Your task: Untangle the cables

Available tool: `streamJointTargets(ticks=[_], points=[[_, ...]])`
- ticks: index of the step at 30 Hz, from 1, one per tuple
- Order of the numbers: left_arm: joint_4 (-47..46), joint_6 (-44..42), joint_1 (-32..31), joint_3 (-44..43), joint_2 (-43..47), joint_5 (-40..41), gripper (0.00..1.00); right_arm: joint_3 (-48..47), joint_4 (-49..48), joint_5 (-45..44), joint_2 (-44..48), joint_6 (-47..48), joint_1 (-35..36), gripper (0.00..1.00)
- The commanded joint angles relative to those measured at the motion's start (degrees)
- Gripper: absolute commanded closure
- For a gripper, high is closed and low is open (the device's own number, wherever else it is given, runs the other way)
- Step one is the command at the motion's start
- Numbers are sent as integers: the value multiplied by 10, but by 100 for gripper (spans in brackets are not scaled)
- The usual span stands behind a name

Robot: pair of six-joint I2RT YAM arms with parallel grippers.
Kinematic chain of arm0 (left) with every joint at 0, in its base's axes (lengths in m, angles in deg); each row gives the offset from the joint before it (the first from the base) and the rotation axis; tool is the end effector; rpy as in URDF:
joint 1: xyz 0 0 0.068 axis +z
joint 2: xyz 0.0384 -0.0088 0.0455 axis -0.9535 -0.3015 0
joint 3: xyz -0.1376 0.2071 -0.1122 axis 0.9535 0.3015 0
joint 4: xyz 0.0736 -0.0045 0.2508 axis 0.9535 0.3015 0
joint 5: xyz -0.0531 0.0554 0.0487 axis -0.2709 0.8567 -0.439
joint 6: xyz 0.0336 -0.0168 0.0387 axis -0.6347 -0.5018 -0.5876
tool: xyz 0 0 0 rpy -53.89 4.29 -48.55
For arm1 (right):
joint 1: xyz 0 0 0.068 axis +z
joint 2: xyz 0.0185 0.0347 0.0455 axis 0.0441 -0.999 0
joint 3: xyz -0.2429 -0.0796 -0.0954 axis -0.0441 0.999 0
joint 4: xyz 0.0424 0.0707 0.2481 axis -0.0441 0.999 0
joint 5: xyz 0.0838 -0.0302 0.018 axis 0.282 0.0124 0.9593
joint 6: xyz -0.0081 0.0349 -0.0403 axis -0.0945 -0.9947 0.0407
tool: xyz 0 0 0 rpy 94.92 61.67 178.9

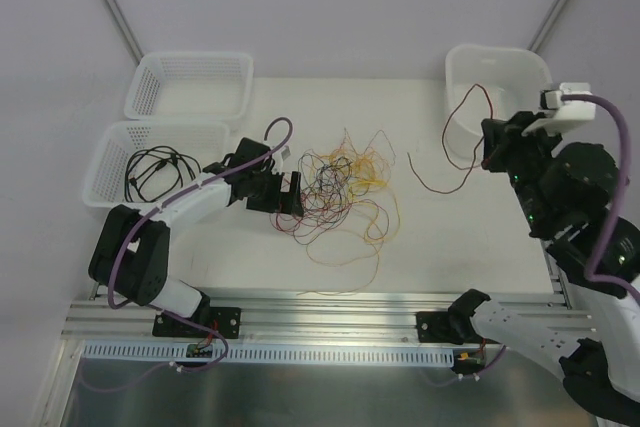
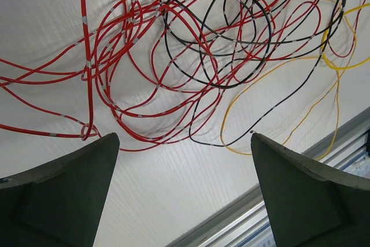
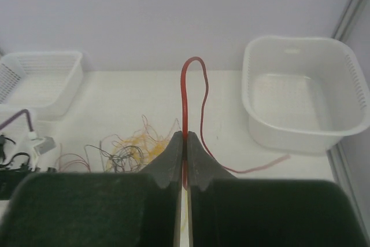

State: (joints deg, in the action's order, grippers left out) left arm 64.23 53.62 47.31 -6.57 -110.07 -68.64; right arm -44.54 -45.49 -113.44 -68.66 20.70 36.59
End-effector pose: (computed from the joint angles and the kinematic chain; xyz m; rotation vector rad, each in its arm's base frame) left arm 0.2674 -0.1385 0.2077 0.3650 2.5159 -0.7146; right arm 0.0803 0.0412 0.5250 -0.1741 1.4869 0.0171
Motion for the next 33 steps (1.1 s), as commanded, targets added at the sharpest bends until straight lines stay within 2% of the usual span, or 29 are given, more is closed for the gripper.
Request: streamJointTargets(ticks=[1, 12, 16, 22, 25, 28, 33], points=[[7, -4, -3, -13, 32, -23, 1, -37, -17, -25, -65, 20, -24, 99], [9, -9, -3, -9, 54, -27, 1, -243, -53, 141, -262, 5, -204, 99], [9, -8, -2, -9, 52, -33, 1, -290, -137, 222, -304, -10, -277, 99], [9, -7, -3, -11, 37, -47, 1, -361, -246, 214, -382, 43, -341, 99], [10, -5, -2, -12, 26, -54, 1, -351, -308, 193, -406, 42, -383, 100], [13, -6, -3, -13, 22, -60, 1, -352, -338, 203, -446, 13, -427, 99], [15, -4, -2, -15, 18, -69, 1, -347, -331, 231, -524, -38, -475, 99]])
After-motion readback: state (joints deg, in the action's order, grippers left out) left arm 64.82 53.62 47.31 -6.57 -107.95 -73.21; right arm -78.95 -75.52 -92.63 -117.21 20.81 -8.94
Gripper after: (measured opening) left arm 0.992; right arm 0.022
